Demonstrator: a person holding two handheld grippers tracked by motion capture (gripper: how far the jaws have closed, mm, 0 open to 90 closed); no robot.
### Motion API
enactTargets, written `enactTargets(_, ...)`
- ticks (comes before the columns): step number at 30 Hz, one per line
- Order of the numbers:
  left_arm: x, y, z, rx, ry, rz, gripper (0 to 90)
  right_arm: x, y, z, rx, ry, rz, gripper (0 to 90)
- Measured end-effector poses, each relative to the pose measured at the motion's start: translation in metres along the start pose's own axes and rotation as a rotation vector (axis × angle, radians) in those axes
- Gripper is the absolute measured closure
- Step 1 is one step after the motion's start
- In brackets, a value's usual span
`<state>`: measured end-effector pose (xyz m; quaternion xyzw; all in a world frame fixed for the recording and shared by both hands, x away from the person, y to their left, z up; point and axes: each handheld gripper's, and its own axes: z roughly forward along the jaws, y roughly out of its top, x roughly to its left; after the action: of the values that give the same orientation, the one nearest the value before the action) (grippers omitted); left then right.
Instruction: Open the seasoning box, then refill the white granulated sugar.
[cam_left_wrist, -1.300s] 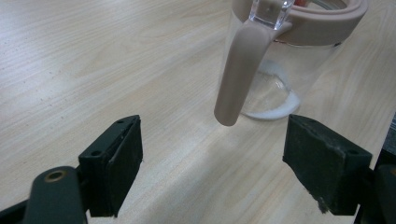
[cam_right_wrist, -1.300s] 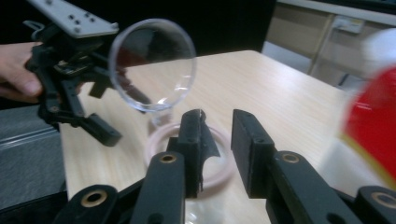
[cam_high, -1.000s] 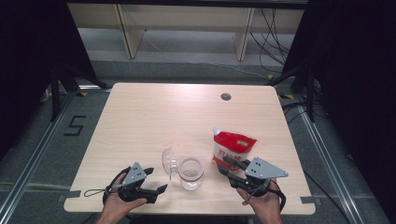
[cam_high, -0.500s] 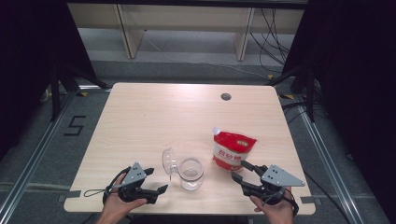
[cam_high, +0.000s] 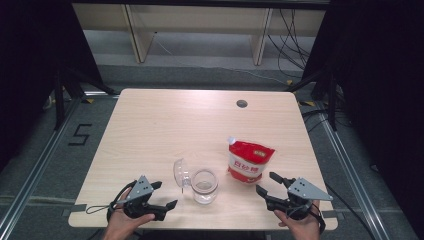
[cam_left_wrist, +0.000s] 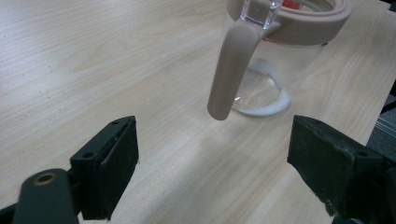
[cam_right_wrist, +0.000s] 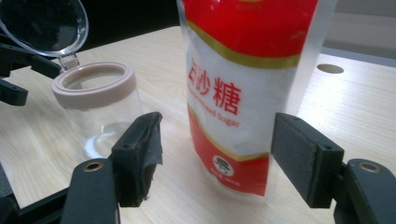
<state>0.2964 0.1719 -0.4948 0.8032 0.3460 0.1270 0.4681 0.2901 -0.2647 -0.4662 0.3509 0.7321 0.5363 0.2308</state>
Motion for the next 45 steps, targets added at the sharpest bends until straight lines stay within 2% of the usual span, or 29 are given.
enactTargets(2, -0.001, 0.000, 0.000, 0.004, -0.002, 0.012, 16.1, -0.001, -0.003, -0.001, 0.021, -0.004, 0.049, 29.6)
enactTargets(6, -0.003, 0.000, 0.001, -0.004, -0.003, -0.002, 16.1, -0.008, -0.005, 0.001, 0.013, -0.002, 0.024, 27.1)
enactTargets(7, -0.002, 0.000, 0.000, 0.001, -0.001, 0.004, 16.2, -0.009, -0.006, 0.001, 0.024, -0.018, 0.028, 26.5)
enactTargets(8, -0.003, 0.000, 0.000, -0.008, 0.002, 0.004, 16.1, -0.007, -0.007, 0.001, 0.025, -0.019, 0.058, 26.0)
enactTargets(9, -0.003, 0.000, 0.000, -0.008, 0.002, 0.004, 16.1, -0.008, -0.007, 0.001, 0.033, -0.014, 0.056, 26.0)
enactTargets(10, -0.002, 0.000, -0.002, 0.010, 0.006, 0.028, 16.1, -0.009, -0.007, 0.002, 0.030, -0.017, 0.044, 26.0)
enactTargets(12, -0.002, 0.000, -0.002, 0.007, 0.004, 0.026, 16.1, -0.009, -0.007, 0.002, 0.020, -0.018, 0.035, 26.0)
enactTargets(15, -0.002, 0.001, -0.001, -0.010, -0.005, 0.023, 16.1, -0.010, -0.007, 0.002, 0.033, -0.018, 0.052, 26.0)
enactTargets(16, -0.001, 0.001, -0.001, -0.001, -0.004, 0.025, 16.1, -0.015, -0.008, 0.004, 0.017, -0.021, 0.025, 25.8)
enactTargets(18, -0.001, 0.000, 0.000, -0.008, -0.005, 0.010, 16.1, -0.016, -0.009, 0.004, 0.018, -0.015, 0.037, 25.1)
enactTargets(19, -0.002, 0.000, 0.000, -0.006, -0.002, -0.003, 16.2, -0.020, -0.009, 0.004, 0.017, -0.034, 0.024, 24.3)
enactTargets(20, -0.002, 0.000, 0.000, -0.006, -0.002, -0.003, 16.1, -0.020, -0.009, 0.004, 0.017, -0.034, 0.024, 24.3)
enactTargets(22, -0.002, 0.001, -0.001, -0.007, 0.001, 0.007, 16.1, -0.021, -0.009, 0.002, 0.028, -0.031, 0.023, 23.5)
enactTargets(24, -0.001, 0.001, 0.000, -0.006, 0.000, 0.016, 16.2, -0.023, -0.010, 0.005, 0.015, -0.028, 0.024, 20.0)
enactTargets(25, -0.001, 0.001, 0.000, -0.001, 0.000, 0.026, 16.1, -0.025, -0.010, 0.007, 0.008, -0.027, 0.009, 19.7)
enactTargets(26, -0.001, 0.001, 0.000, -0.001, 0.000, 0.026, 16.1, -0.023, -0.010, 0.006, 0.036, -0.018, 0.046, 19.5)
enactTargets(27, -0.003, 0.000, 0.001, 0.002, -0.004, 0.004, 16.2, -0.027, -0.010, 0.009, 0.014, -0.015, -0.002, 18.0)
enactTargets(29, -0.004, 0.000, -0.001, -0.004, 0.000, 0.012, 16.1, -0.028, -0.010, 0.013, 0.013, -0.006, 0.020, 16.7)
enactTargets(30, -0.003, 0.000, -0.001, 0.003, -0.004, 0.020, 16.1, -0.028, -0.010, 0.015, 0.018, -0.005, 0.018, 16.8)
enactTargets(31, -0.003, 0.000, -0.001, -0.006, -0.008, 0.008, 16.2, -0.030, -0.010, 0.018, 0.009, 0.000, -0.006, 16.7)
enactTargets(32, -0.003, -0.001, -0.001, -0.008, -0.008, 0.003, 16.2, -0.027, -0.010, 0.018, 0.019, 0.004, 0.020, 16.3)
enactTargets(33, -0.003, -0.001, -0.001, -0.006, -0.008, 0.005, 16.2, -0.030, -0.010, 0.023, -0.010, 0.017, -0.013, 16.2)
enactTargets(34, -0.003, -0.001, -0.001, -0.006, -0.008, 0.005, 16.2, -0.030, -0.010, 0.023, -0.010, 0.017, -0.013, 16.2)
enactTargets(35, -0.003, -0.001, 0.000, -0.012, -0.013, 0.005, 16.2, -0.028, -0.010, 0.027, 0.001, 0.049, -0.007, 16.4)
enactTargets(36, -0.003, -0.001, 0.000, -0.012, -0.013, 0.005, 16.2, -0.028, -0.010, 0.027, 0.001, 0.049, -0.007, 16.4)
enactTargets(37, -0.003, -0.001, 0.000, -0.016, -0.012, 0.010, 16.2, -0.028, -0.009, 0.028, 0.021, 0.038, -0.020, 16.3)
enactTargets(39, -0.004, -0.001, -0.001, -0.014, -0.015, 0.020, 16.2, -0.031, -0.007, 0.036, 0.013, 0.048, -0.058, 15.7)
enactTargets(41, -0.002, -0.001, -0.001, -0.014, -0.015, 0.037, 16.2, -0.029, -0.006, 0.042, 0.026, 0.051, -0.035, 15.5)
enactTargets(45, -0.002, -0.001, -0.001, -0.016, -0.014, 0.027, 16.2, -0.030, -0.004, 0.052, 0.006, 0.071, -0.054, 15.5)
